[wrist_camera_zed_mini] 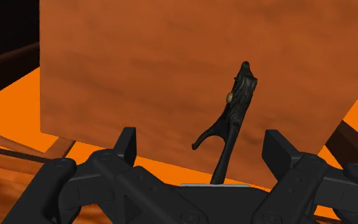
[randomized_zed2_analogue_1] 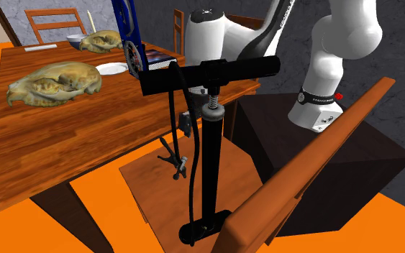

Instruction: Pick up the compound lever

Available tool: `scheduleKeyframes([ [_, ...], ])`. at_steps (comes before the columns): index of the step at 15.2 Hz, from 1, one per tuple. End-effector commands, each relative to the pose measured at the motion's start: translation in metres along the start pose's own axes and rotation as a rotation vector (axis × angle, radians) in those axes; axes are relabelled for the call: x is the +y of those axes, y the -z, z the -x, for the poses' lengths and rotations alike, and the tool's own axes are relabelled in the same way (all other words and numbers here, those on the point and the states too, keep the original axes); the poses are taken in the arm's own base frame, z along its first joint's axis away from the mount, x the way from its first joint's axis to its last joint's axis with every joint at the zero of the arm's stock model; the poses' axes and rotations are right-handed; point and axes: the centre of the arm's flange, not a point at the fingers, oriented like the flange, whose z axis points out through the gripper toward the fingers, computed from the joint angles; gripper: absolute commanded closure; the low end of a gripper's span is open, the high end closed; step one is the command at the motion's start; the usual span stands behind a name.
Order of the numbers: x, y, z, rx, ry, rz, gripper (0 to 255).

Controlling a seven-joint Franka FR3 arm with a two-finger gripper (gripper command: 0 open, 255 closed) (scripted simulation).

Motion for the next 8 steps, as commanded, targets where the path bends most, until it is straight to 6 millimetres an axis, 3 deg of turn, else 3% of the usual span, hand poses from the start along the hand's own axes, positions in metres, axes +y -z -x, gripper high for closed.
scheduleKeyframes([
  [1,-0.015,-0.025,-0.006,0.009,-0.054,0.006,0],
  [8,-0.059,-0.103,-0.033,0.034,-0.227,0.026,0],
])
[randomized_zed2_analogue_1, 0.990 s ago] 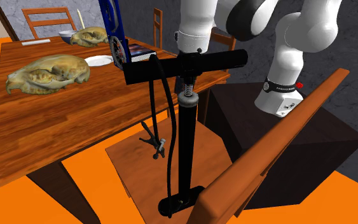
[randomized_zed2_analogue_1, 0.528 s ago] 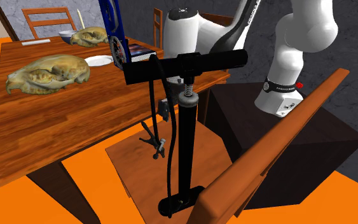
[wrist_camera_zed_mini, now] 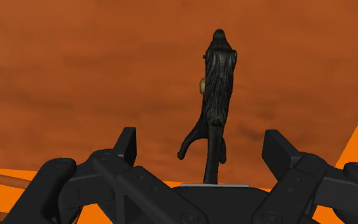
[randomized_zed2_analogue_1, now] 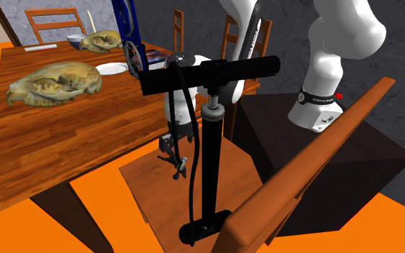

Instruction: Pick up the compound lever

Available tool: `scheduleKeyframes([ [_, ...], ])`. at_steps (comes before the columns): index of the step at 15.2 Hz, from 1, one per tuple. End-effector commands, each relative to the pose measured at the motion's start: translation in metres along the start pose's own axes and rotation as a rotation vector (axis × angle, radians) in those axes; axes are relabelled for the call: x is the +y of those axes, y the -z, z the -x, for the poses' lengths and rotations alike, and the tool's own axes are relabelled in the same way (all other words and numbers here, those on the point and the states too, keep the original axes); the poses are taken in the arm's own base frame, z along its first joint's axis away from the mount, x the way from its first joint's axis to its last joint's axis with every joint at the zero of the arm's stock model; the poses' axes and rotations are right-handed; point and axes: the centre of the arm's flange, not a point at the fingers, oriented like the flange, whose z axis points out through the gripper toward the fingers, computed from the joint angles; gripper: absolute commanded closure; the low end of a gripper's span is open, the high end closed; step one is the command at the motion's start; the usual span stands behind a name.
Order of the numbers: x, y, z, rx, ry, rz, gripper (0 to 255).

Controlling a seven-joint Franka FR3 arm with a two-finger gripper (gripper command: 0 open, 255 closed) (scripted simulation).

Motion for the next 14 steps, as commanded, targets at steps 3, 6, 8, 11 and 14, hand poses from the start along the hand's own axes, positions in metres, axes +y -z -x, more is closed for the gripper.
scheduleKeyframes([
  [3,-0.02,-0.035,-0.006,0.011,-0.065,0.008,0],
  [6,-0.021,-0.05,-0.003,0.011,-0.065,0.008,0],
  [8,-0.021,-0.06,-0.001,0.011,-0.065,0.008,0],
  [11,-0.021,-0.069,0.0,0.011,-0.065,0.008,0],
  [14,-0.021,-0.068,0.0,0.011,-0.065,0.008,255],
])
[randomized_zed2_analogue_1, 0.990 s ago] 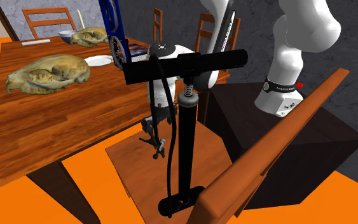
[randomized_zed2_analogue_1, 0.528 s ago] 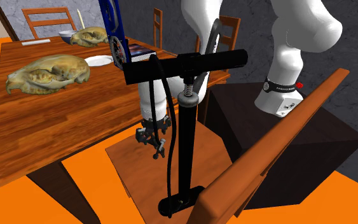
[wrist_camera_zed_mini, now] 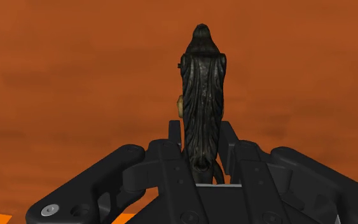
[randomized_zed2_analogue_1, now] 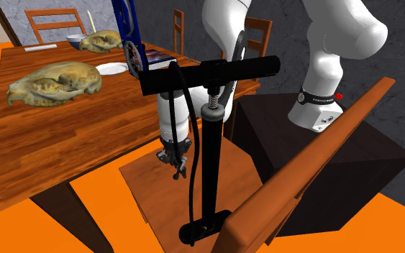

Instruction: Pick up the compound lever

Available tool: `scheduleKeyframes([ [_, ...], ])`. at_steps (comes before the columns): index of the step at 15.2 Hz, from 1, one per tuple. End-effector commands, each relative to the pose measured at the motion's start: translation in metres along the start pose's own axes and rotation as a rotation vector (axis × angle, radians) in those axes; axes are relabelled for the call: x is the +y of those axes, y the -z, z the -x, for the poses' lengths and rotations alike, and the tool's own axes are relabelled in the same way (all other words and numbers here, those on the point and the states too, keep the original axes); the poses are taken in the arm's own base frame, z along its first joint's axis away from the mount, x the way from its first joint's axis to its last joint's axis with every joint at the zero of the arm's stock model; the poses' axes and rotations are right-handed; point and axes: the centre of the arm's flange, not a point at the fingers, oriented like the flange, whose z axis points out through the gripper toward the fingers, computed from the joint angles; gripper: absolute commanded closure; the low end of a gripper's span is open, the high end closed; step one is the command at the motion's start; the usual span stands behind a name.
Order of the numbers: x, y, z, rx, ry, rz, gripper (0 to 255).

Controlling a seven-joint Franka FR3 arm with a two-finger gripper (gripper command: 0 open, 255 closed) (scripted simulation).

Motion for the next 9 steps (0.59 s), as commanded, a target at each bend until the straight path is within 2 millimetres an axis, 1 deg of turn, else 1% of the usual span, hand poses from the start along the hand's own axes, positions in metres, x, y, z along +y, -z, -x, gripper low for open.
scheduleKeyframes([
  [1,0.0,0.0,0.0,0.0,0.0,0.0,255],
  [7,0.0,-0.001,0.001,0.0,0.0,0.0,255],
  [9,0.001,0.009,-0.001,0.0,0.0,0.0,255],
])
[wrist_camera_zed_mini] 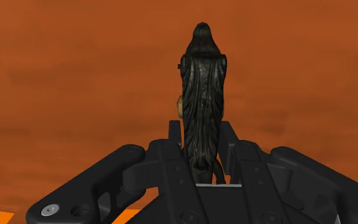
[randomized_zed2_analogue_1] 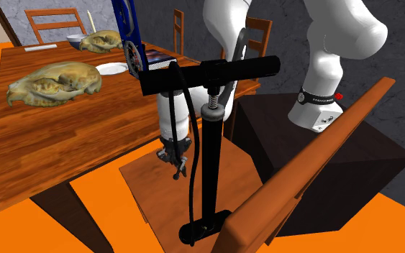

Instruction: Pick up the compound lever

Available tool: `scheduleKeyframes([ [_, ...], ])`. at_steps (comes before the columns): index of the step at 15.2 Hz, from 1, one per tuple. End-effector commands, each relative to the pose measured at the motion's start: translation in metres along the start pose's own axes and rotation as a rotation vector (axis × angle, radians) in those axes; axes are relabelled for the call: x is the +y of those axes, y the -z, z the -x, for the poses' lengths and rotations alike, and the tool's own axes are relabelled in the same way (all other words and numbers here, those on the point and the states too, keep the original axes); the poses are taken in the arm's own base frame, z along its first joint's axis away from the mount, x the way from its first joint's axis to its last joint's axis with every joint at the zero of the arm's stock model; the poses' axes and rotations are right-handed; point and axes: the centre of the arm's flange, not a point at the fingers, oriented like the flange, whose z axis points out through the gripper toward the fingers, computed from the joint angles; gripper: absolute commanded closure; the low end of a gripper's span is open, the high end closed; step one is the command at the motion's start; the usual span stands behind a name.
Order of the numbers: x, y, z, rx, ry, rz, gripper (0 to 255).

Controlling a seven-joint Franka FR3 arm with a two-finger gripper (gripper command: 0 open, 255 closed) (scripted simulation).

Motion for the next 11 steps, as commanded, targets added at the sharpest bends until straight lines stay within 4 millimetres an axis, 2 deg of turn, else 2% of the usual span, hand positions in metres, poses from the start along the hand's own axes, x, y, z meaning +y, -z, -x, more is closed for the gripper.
scheduleKeyframes([
  [1,0.0,0.008,-0.002,0.0,0.0,0.0,255],
  [11,0.001,0.06,-0.012,0.0,0.0,0.0,255],
])
